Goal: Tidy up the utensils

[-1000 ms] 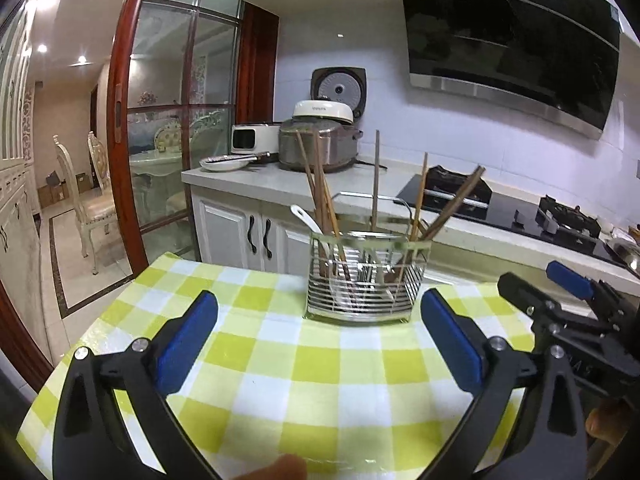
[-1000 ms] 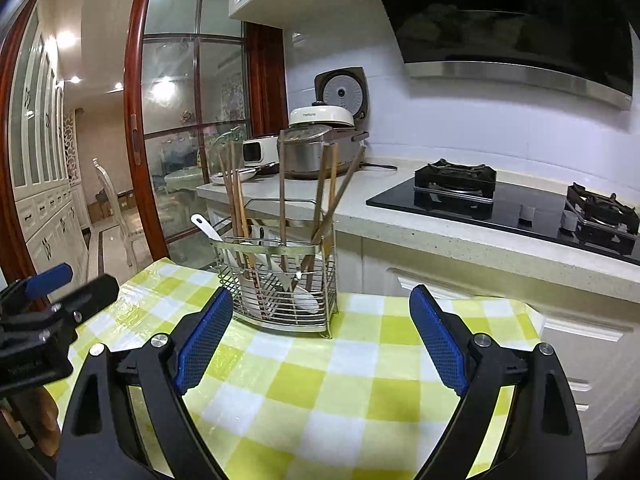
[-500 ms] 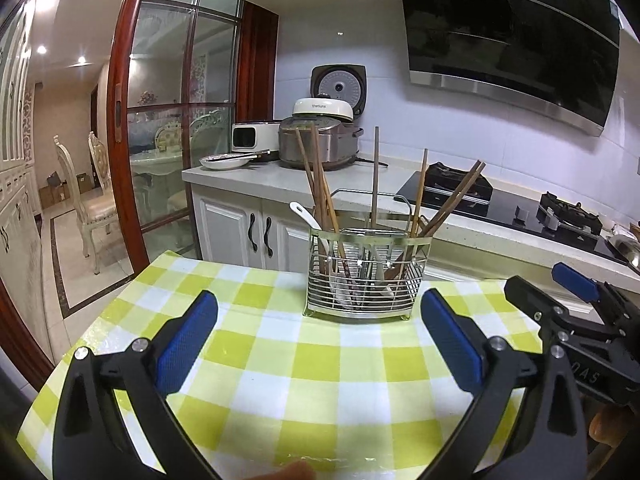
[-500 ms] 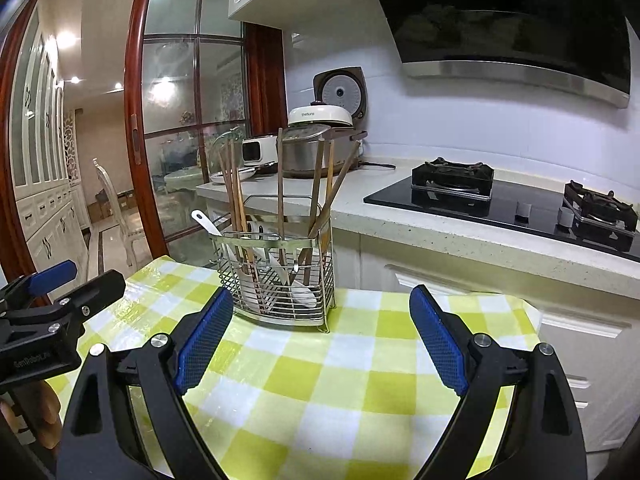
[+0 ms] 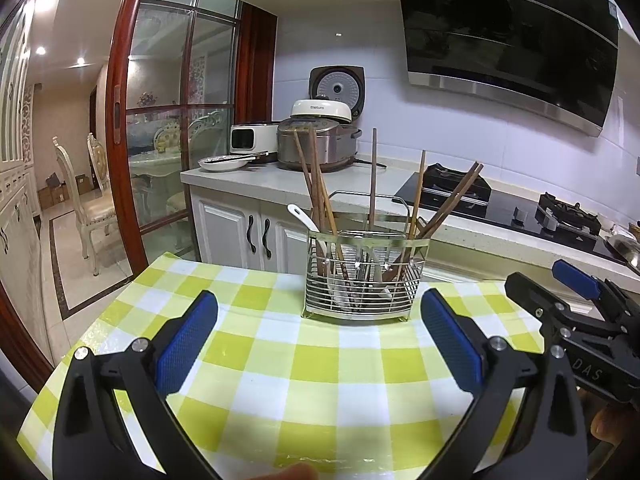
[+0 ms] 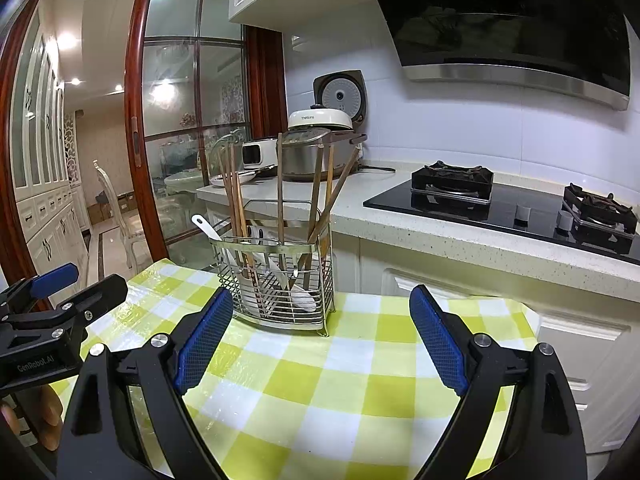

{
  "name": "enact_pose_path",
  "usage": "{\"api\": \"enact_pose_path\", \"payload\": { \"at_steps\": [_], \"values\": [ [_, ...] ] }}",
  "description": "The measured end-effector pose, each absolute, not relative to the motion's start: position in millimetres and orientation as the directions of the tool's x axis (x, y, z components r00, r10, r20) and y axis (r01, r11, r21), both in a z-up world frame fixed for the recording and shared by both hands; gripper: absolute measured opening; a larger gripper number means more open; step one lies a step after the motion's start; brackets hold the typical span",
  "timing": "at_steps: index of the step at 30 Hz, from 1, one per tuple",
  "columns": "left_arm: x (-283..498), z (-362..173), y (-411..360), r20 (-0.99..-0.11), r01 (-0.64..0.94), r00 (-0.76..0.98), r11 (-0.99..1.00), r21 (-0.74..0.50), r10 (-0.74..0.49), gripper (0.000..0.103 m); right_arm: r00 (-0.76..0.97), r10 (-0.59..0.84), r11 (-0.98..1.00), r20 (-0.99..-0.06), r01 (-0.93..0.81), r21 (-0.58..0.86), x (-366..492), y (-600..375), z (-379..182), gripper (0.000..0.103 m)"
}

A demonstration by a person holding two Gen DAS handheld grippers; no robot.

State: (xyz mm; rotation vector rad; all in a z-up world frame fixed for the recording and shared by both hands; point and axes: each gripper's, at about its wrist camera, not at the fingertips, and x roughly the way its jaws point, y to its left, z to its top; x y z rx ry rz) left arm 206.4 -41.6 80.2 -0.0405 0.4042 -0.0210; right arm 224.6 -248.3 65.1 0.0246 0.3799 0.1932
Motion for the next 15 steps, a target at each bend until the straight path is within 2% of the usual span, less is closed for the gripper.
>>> {"api": "enact_pose_path", "payload": {
  "at_steps": [15],
  "values": [
    [208.9,80.3,-40.3,-0.391,0.015,0.92,0.999,-0.043,-0.03,0.098,0.911,0.194,0.981,-0.365,-0.184,0.062,224.7,-248.4,65.7,0.085]
  ]
}}
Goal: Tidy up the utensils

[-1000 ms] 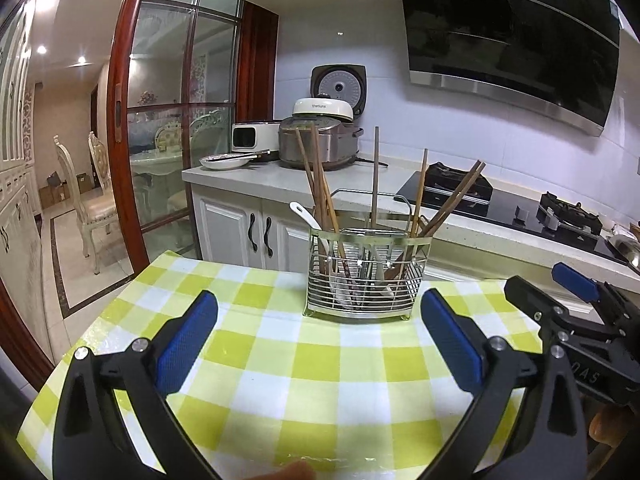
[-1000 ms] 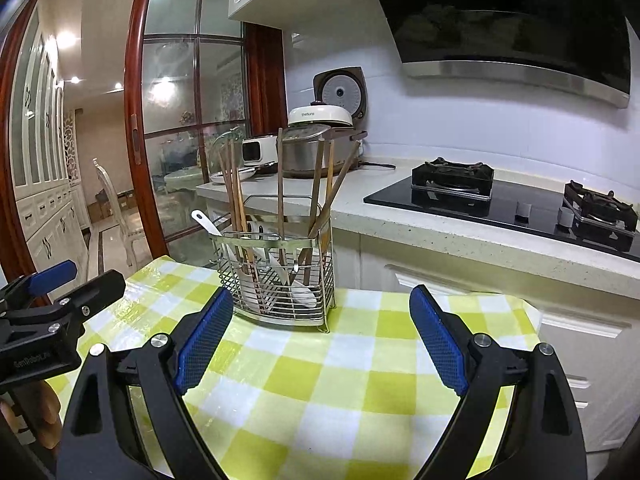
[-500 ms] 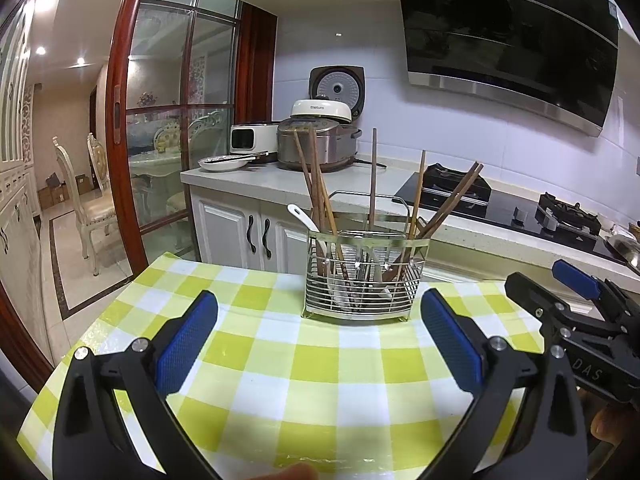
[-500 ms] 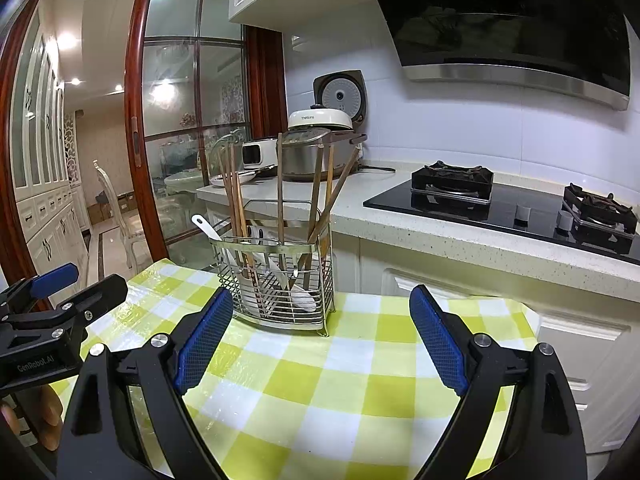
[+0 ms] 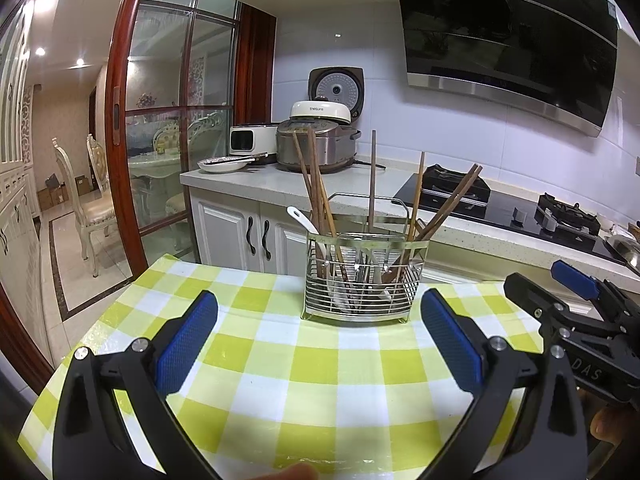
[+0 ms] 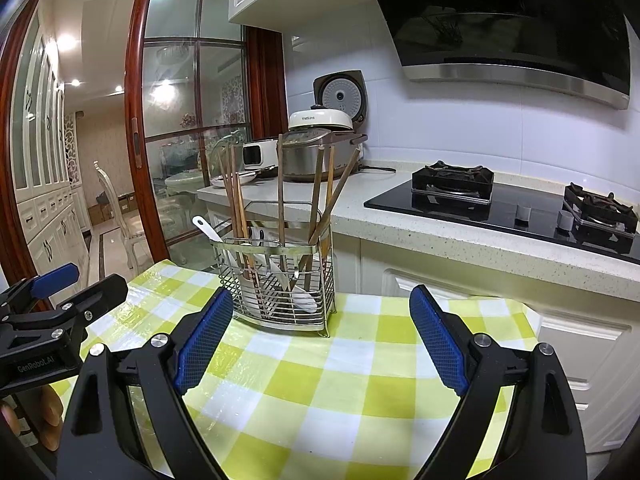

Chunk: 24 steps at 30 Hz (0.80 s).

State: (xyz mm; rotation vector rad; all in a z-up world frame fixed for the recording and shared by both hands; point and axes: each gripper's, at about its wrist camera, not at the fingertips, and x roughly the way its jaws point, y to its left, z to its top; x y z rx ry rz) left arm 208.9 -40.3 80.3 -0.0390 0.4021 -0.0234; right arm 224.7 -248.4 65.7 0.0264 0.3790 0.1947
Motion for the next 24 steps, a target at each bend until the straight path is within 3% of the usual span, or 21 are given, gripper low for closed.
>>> {"api": "enact_pose_path", "payload": {
  "at_steps": [24],
  "values": [
    [209.8,80.8,-42.0,-0.391,0.015,0.92,0.999,-0.039,-0.03,0.098,0.911,0.194,0.981,-0.364,-0.184,0.061,224.4,-247.3,67.3,0.085]
  ]
}}
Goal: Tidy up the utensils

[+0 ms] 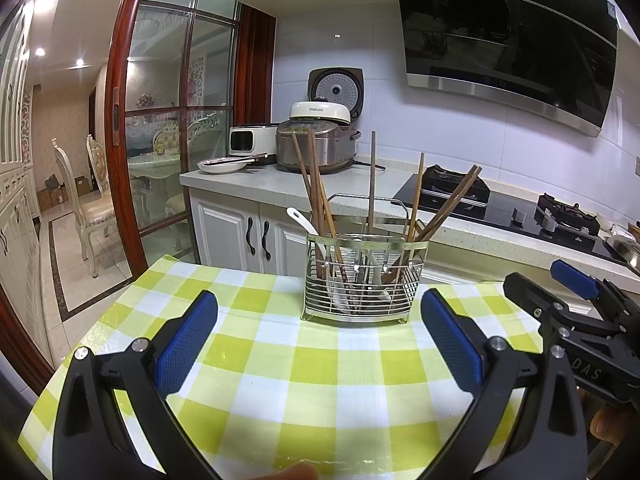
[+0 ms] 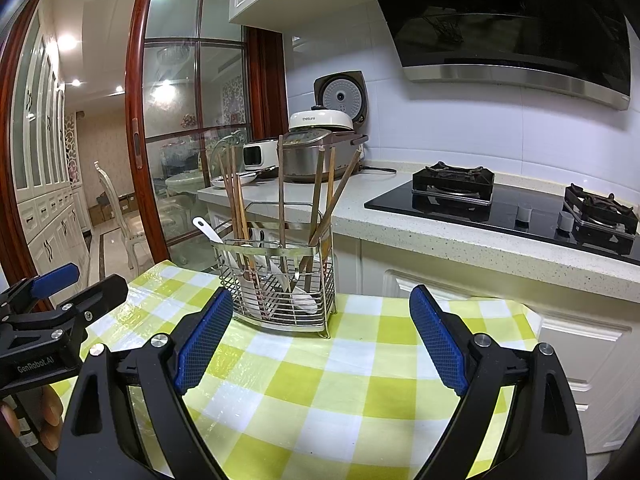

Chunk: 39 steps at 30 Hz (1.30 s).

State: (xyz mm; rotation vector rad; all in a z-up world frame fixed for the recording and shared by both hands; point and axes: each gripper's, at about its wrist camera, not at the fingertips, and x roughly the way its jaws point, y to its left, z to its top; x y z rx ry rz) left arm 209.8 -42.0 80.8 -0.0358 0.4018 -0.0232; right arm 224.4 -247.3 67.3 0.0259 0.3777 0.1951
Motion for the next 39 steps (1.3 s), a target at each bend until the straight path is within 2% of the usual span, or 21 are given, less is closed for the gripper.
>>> {"api": "enact_pose_path", "payload": {
  "at_steps": [19,25,39],
  "values": [
    [208.4,78.9,-42.6,-0.392,0.018,0.92,0.999,-0.035,-0.03,0.098,0.911,0.193,0.981,-0.365,-0.184,0.062,224.5,-247.6,67.1,0.085],
    [206.5,78.3,-44.3,-0.377,-0.025,0.926,0.999,-0.022,0.015,0.098,0.911,0.193,0.981,-0.365,-0.184,0.061,224.4,-247.6,67.3,0.085],
    [201.8,80.9,-45.3,-0.362,0.032,0.931,0.998,-0.054,-0.05,0.098,0.909,0.194,0.981,-0.37,-0.184,0.063,225.6,-249.0,65.6,0.085]
  ]
}}
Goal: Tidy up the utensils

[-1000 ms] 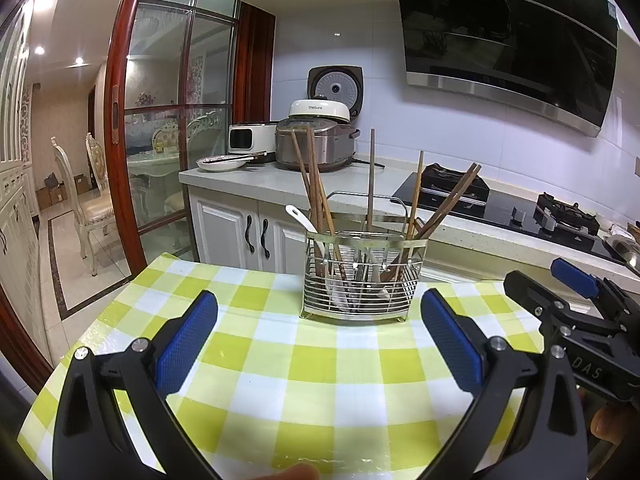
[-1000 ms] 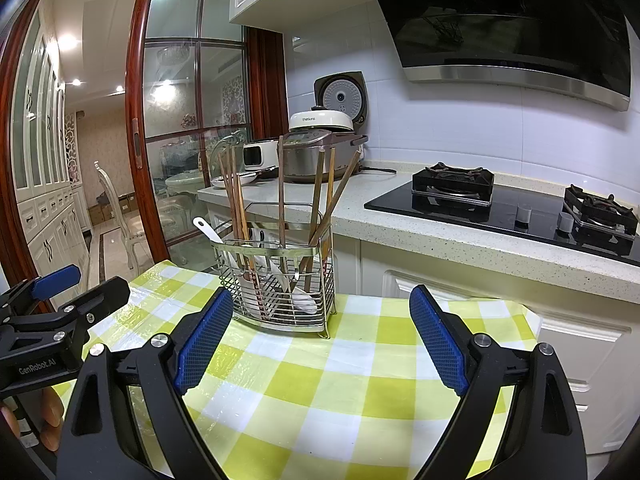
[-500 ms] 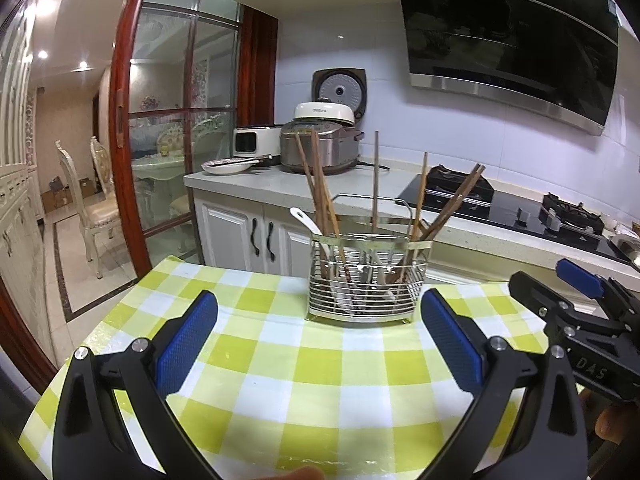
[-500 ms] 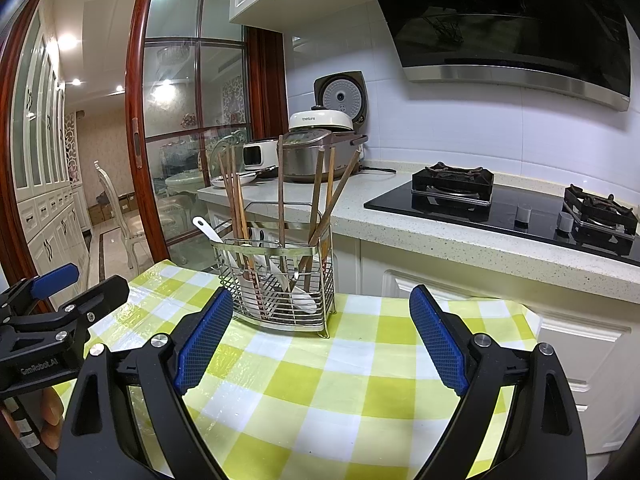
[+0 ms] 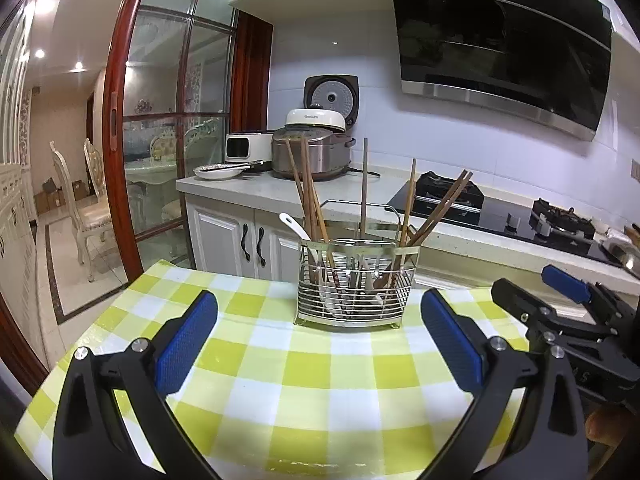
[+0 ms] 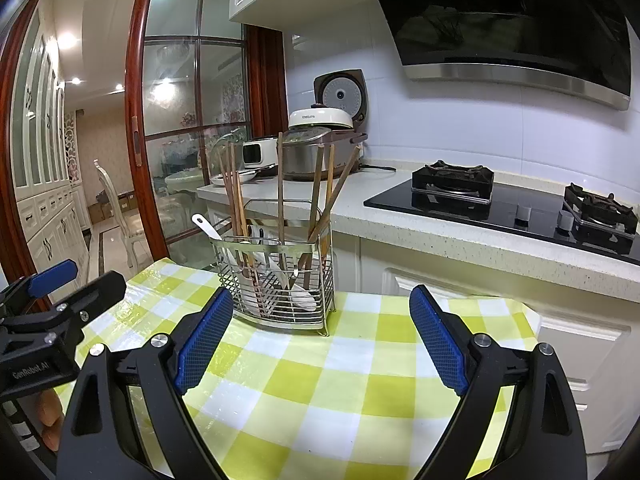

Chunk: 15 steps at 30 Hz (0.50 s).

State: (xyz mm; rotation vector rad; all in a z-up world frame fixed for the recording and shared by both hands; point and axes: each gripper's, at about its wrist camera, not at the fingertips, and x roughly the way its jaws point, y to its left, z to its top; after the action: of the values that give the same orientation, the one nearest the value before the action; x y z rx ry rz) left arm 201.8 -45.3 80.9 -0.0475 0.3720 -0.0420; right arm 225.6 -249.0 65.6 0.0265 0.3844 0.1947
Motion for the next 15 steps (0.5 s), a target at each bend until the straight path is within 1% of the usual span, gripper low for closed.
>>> {"api": "enact_pose_path", "payload": {
  "at_steps": [10,15],
  "values": [
    [202.1,81.5,-46.8,-0.361,0.03,0.931,0.999,-0.043,-0.043,0.098,0.908,0.194,0.981,-0.37,-0.185,0.061,225.8,-250.0,64.9,0.085],
    [202.6,81.3,-48.4,-0.37,0.0,0.929,1.0,-0.028,-0.011,0.099,0.908,0.195,0.981,-0.371,-0.185,0.063,225.7,-250.6,64.4,0.085]
  ]
}}
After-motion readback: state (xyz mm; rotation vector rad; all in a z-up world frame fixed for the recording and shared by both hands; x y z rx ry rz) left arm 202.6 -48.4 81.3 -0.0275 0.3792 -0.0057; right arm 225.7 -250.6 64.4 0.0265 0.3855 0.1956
